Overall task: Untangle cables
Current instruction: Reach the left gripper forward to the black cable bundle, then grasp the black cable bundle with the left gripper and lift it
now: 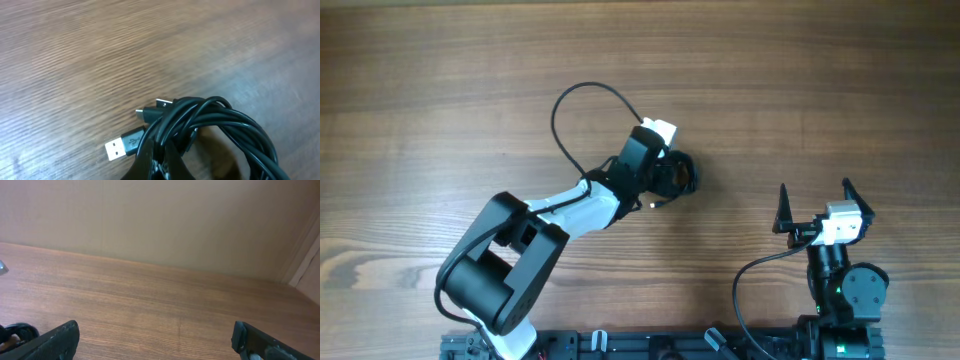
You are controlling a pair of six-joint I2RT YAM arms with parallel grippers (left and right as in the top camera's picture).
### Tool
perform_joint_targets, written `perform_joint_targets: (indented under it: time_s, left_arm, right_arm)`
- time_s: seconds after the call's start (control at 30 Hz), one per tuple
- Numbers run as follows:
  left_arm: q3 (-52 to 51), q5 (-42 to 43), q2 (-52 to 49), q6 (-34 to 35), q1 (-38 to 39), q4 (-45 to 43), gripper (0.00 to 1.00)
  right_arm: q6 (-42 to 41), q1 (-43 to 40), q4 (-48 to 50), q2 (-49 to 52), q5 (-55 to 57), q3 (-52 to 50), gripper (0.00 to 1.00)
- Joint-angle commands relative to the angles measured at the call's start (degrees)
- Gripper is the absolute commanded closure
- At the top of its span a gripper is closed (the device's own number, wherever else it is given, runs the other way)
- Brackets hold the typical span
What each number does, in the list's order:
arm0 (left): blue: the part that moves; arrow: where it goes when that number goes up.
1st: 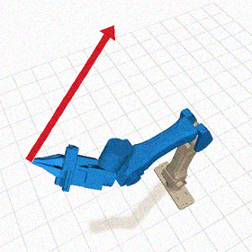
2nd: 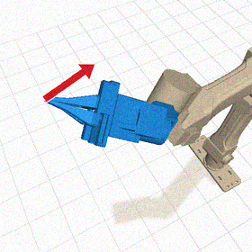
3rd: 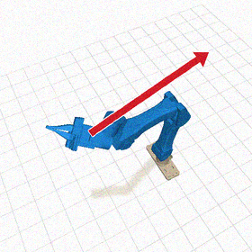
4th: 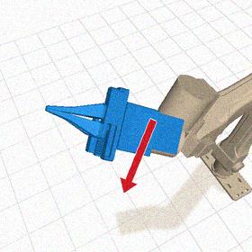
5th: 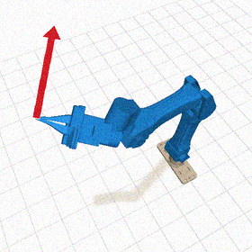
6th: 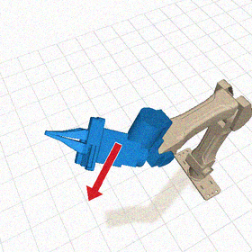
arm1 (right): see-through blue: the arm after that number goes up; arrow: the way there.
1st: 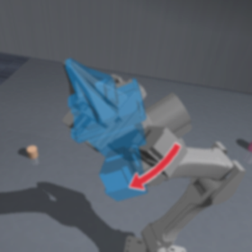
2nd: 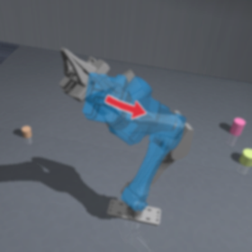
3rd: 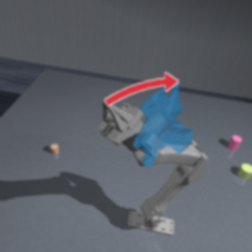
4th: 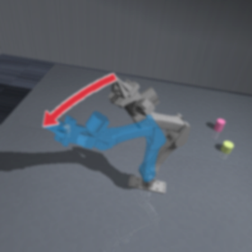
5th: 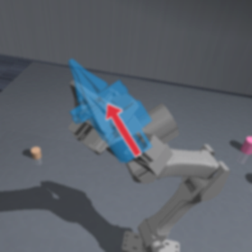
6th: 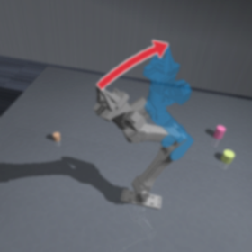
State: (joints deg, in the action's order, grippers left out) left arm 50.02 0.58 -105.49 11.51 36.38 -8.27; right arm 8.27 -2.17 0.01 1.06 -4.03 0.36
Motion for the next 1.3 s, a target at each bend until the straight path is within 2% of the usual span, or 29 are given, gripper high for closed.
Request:
perform_joint_targets:
  time_s: [0.0,0.03,0.07,0.1,0.13,0.17,0.27,0.3,0.33,0.37,0.4,0.43,0.47,0.5,0.57,0.63,0.7,0.8,0.93,1.1,1.13,1.17,1.2,1.27]
  left_arm:
    - [-0.1,-9.4,3.2,29.3,-0.1,6.3,0.96]
    - [-0.1,-12.7,4.9,43.4,-0.1,12.6,0.96]
    - [-0.1,-12.0,6.3,56.1,-0.1,18.3,0.96]
    - [-0.1,-10.2,7.2,60.0,0.1,20.4,0.96]
    - [-0.1,-8.9,8.2,58.0,0.2,20.6,0.96]
    - [-0.1,-9.0,9.4,53.1,0.1,20.5,0.75]
    - [0.0,-9.0,16.6,32.8,-2.1,20.1,0.0]
    - [0.0,-9.0,18.0,27.4,-2.7,19.6,0.0]
    - [0.0,-9.0,19.5,17.2,-3.5,19.3,0.0]
    - [0.0,-9.0,19.6,10.9,-3.8,19.2,0.04]
    - [-0.1,-8.9,18.8,6.7,-4.2,19.3,0.34]
    - [-0.1,-7.9,17.8,6.8,-4.4,19.6,0.51]
    - [-0.1,-5.0,16.8,7.1,-4.5,19.9,0.49]
    - [-0.1,-0.1,15.3,9.9,-4.5,19.9,0.36]
    - [-0.1,1.7,12.6,18.5,-4.4,20.1,0.47]
    - [-0.1,1.7,9.7,25.3,-4.4,20.1,0.5]
    - [-0.1,2.3,7.2,32.0,-4.4,20.2,0.58]
    - [-0.1,4.4,6.3,41.7,-4.4,20.1,0.61]
    - [-0.1,4.3,5.7,47.5,-4.4,19.7,0.63]
    - [-0.1,4.3,2.7,49.4,-4.4,19.6,0.7]
    - [-0.1,4.3,2.7,49.4,-4.4,19.3,0.79]
    - [-0.1,4.3,2.7,49.4,-4.4,19.2,0.84]
    - [-0.1,3.8,2.7,49.4,-4.4,19.2,0.96]
    - [-0.1,1.7,2.9,48.7,-4.5,19.3,0.96]
  right_arm:
    - [0.7,0.3,0.2,-0.3,-0.2,-0.1,0.0]
    - [0.7,0.3,0.1,-0.3,-0.3,-0.1,0.0]
    - [0.7,0.3,0.2,-0.3,-0.2,-0.1,0.0]
    - [0.7,0.3,0.1,-0.3,-0.3,-0.1,0.0]
    - [0.7,0.3,0.1,-0.3,-0.3,-0.1,0.0]
    - [0.7,0.3,0.1,-0.3,-0.3,-0.1,0.0]
    - [0.7,0.3,0.1,-0.3,-0.3,-0.1,0.0]
    - [0.7,0.3,0.2,-0.3,-0.3,-0.1,0.0]
    - [0.7,0.3,0.1,-0.3,-0.3,-0.1,0.0]
    - [0.7,0.3,0.1,-0.3,-0.3,-0.1,0.0]
    - [0.7,0.3,0.2,-0.3,-0.3,-0.1,0.0]
    - [0.7,0.3,0.2,-0.3,-0.2,-0.1,0.0]
    - [0.7,0.3,0.1,-0.3,-0.3,-0.1,0.0]
    - [0.7,0.3,0.1,-0.3,-0.3,-0.1,0.0]
    - [0.7,0.3,0.1,-0.3,-0.3,-0.1,0.0]
    - [0.7,0.3,0.2,-0.3,-0.3,-0.1,0.0]
    - [0.7,0.3,0.1,-0.3,-0.3,-0.1,0.0]
    - [0.7,0.3,0.2,-0.3,-0.3,-0.1,0.0]
    - [0.7,0.3,0.1,-0.3,-0.3,-0.1,0.0]
    - [0.7,0.3,0.2,-0.3,-0.3,-0.1,0.0]
    - [0.7,0.3,0.2,-0.3,-0.3,-0.1,0.0]
    - [0.7,0.3,0.2,-0.3,-0.3,-0.1,0.0]
    - [0.7,0.3,0.1,-0.3,-0.3,-0.1,0.0]
    - [0.7,0.3,0.2,-0.3,-0.3,-0.1,0.0]
